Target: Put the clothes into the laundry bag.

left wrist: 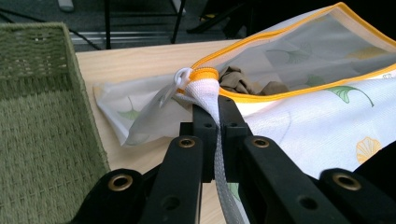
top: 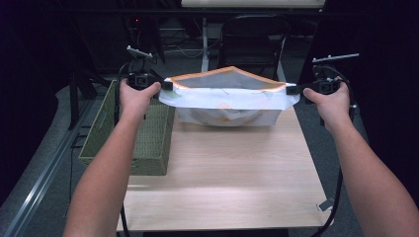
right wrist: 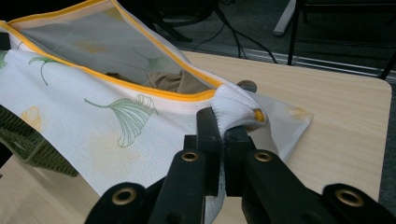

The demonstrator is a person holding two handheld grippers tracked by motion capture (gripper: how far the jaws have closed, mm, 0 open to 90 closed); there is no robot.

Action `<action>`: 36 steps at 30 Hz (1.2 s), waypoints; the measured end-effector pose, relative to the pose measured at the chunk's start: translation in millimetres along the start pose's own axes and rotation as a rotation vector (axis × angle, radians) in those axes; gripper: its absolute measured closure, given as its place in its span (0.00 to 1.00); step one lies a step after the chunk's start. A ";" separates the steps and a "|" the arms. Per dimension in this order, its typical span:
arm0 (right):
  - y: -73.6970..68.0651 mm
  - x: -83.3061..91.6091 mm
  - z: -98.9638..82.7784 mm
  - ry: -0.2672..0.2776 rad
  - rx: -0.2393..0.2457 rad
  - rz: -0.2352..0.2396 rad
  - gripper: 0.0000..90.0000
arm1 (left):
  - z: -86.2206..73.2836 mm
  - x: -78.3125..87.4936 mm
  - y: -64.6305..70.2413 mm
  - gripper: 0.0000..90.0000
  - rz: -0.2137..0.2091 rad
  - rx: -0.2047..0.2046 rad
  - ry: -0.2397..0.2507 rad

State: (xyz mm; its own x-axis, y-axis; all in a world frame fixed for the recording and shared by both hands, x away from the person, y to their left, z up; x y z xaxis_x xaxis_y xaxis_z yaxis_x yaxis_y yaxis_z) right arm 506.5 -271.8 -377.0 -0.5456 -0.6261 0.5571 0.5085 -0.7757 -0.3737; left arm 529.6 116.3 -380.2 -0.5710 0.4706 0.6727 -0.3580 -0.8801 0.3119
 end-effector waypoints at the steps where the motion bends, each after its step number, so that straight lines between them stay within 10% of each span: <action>1: -0.6 1.1 1.3 0.003 0.002 0.000 0.98 | 1.2 1.5 0.4 0.99 -0.002 0.004 0.006; 14: -14.7 21.9 24.7 0.069 0.038 0.011 0.98 | 18.7 27.8 9.9 0.99 0.011 -0.025 0.056; 36: -7.6 14.3 4.3 0.024 0.027 0.020 0.98 | 1.5 16.9 8.9 0.98 0.008 -0.050 0.002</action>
State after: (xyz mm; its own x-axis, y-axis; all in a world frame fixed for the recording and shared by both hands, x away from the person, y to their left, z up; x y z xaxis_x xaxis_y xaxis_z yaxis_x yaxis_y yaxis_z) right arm 497.7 -274.5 -363.0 -0.5510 -0.6433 0.5315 0.5371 -0.7609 -0.3642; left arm 517.9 116.3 -365.1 -0.5751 0.4640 0.6738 -0.3897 -0.8795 0.2731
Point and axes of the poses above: each handheld gripper's, and its own axes: x roughly backward along the jaws, z roughly out of its top, y roughly to its right, the point moved 9 cm from there along -x, roughly forward along the jaws, and after that the axes turned 8 degrees about z, right-handed, at the moved point
